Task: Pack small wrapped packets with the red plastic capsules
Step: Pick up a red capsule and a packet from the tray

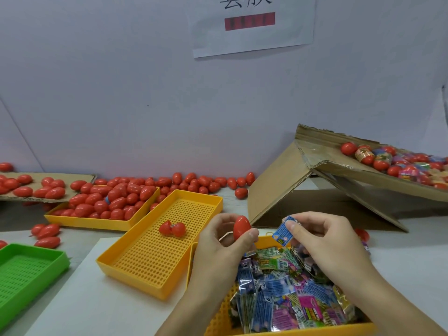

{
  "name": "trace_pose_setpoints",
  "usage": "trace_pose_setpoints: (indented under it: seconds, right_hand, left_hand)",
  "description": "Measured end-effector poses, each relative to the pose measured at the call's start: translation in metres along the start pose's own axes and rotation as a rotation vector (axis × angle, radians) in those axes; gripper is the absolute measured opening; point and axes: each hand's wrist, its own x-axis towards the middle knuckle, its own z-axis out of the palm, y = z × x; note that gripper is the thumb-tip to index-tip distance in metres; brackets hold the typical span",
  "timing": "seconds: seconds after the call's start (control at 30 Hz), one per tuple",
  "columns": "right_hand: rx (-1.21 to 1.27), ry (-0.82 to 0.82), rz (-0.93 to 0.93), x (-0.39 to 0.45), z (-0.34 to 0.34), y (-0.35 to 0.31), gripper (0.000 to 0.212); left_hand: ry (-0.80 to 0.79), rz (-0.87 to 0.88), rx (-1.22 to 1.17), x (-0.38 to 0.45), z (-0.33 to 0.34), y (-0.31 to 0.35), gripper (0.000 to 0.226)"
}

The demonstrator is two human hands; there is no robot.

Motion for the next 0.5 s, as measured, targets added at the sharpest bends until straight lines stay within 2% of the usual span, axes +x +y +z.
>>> trace_pose_setpoints:
  seconds: [0.07, 0.17, 0.23, 0.37, 0.5]
  right_hand:
    - [-0.004, -0.004, 0.001, 0.000, 0.000, 0.000, 0.009]
    - [-0.001, -0.003, 0.005, 0.000, 0.000, 0.000, 0.008]
    - [0.001, -0.003, 0.007, 0.000, 0.000, 0.001, 0.008]
    - [-0.004, -0.006, 0.010, 0.000, 0.000, 0.001, 0.008]
    - [-0.029, -0.002, -0.003, -0.001, 0.000, 0.000, 0.008]
  left_hand:
    - [-0.020, -0.053, -0.205, 0.001, 0.000, 0.003, 0.026]
    - [-0.107, -0.240, -0.658, 0.000, -0.001, 0.012, 0.037]
    - [-0.159, -0.269, -0.770, -0.002, -0.004, 0.016, 0.043]
    - [-0.164, -0.266, -0.804, -0.002, -0.004, 0.017, 0.044]
    - [-0.102, -0.207, -0.626, 0.001, -0.002, 0.013, 0.030]
